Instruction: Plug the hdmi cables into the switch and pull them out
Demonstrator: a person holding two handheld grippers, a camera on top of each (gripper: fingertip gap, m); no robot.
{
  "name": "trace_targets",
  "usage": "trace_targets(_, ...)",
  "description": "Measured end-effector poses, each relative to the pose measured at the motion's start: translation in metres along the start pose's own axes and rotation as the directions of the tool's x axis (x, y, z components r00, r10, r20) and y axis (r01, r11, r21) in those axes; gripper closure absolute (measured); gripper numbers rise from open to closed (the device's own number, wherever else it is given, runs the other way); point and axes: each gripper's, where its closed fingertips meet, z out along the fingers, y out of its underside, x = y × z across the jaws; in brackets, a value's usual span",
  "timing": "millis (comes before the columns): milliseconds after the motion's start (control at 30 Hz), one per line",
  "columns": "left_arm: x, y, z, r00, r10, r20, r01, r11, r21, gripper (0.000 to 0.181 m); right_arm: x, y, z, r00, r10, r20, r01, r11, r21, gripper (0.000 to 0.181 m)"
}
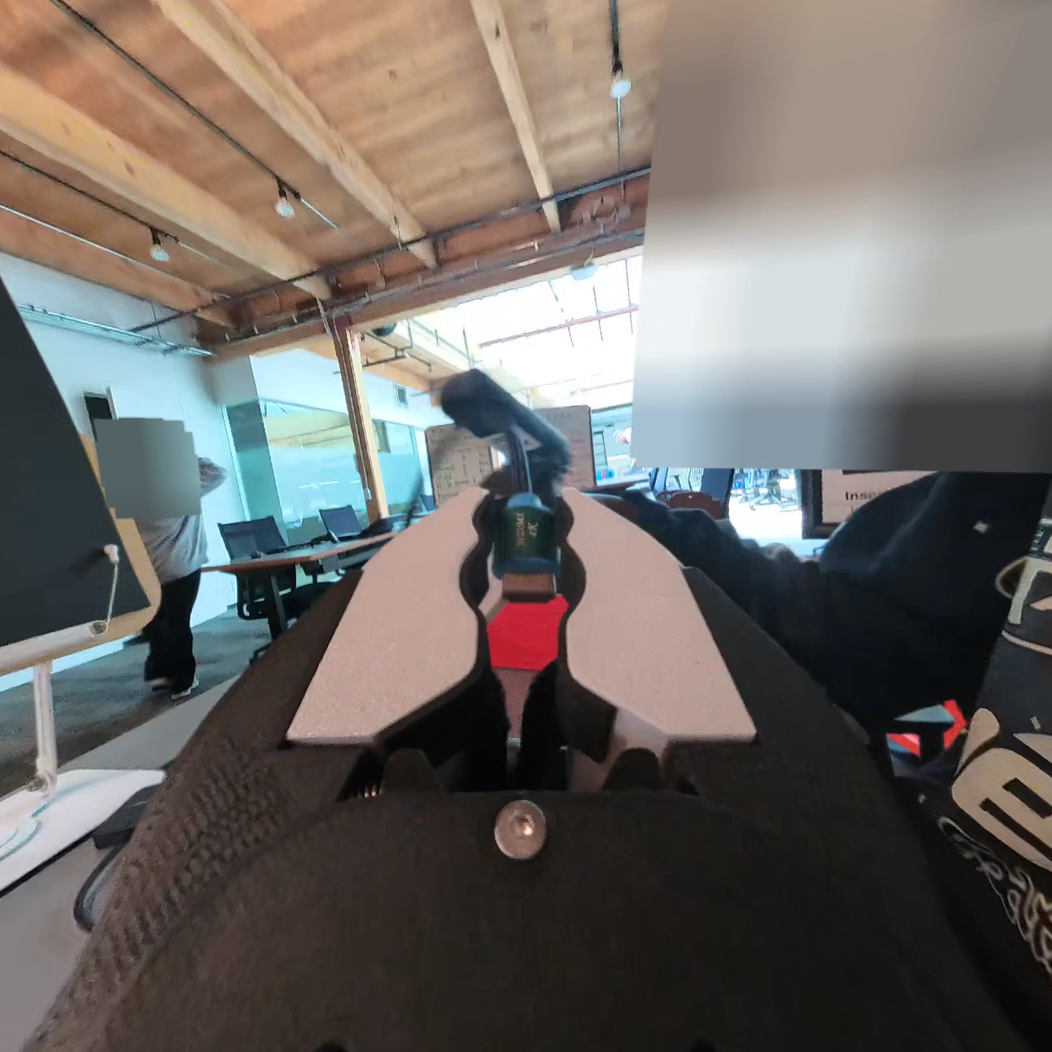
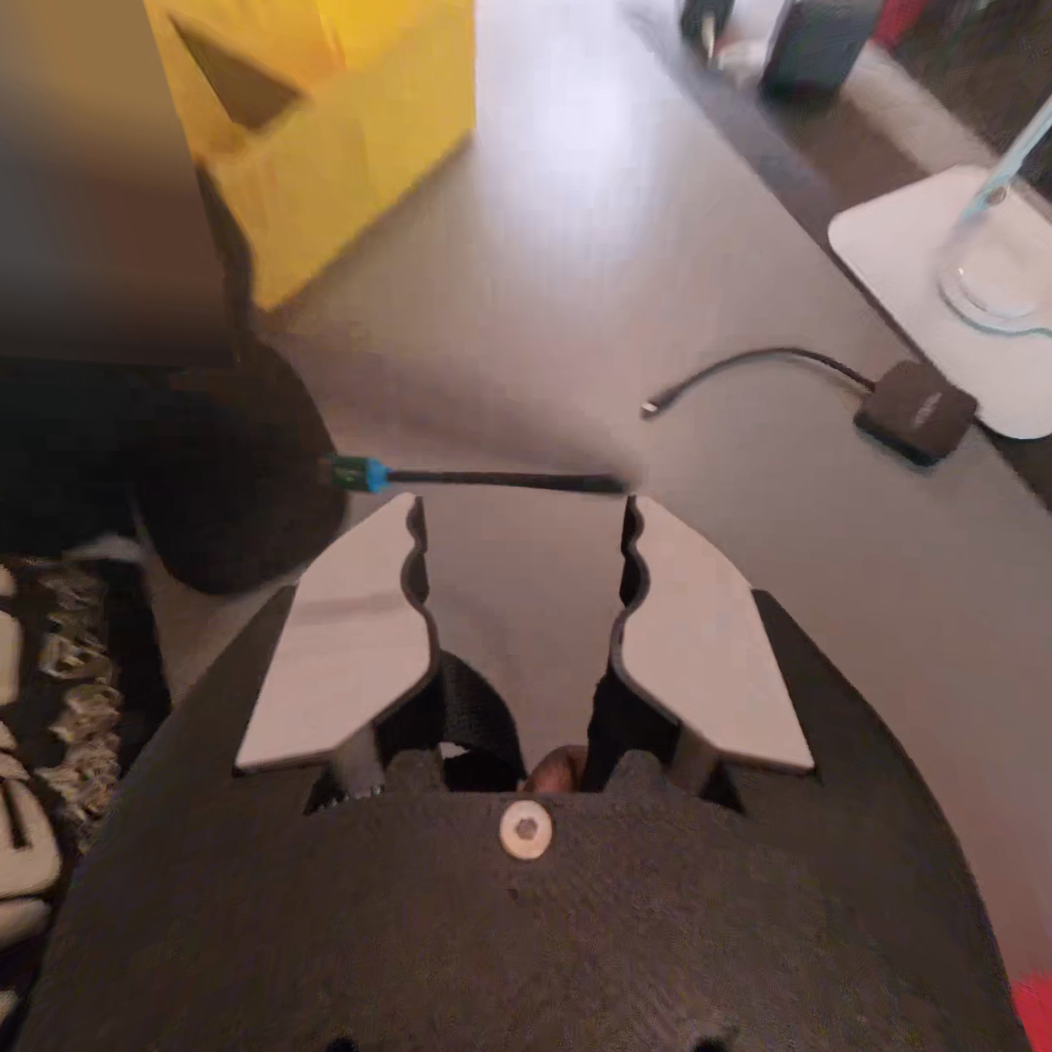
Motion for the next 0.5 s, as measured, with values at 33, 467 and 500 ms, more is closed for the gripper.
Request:
trace_targets(33,-0.003,-0.005,-0.002,1.0,0.001,0.018,-0.001,1.0,0.028,0.181,0.022,-0.002,0.006,0.998,-0.054,-0.043,0.049,0.994,-0.1,0.114)
trace_targets(467,-0.017,-0.005,-0.016,0.998,0.022,0.055,-0.021,1.0,-0.013,0.181,0.217,0.029,0.13,0.992,-0.082,-0.1,0.011,0.822,-0.57,0.112)
trace_targets(500,-0.019,-0.005,-0.017,0.997,0.029,0.068,-0.028,1.0,-0.013,0.181,0.226,0.031,0.137,0.99,-0.011,-0.139,-0.071,0.818,-0.57,0.099)
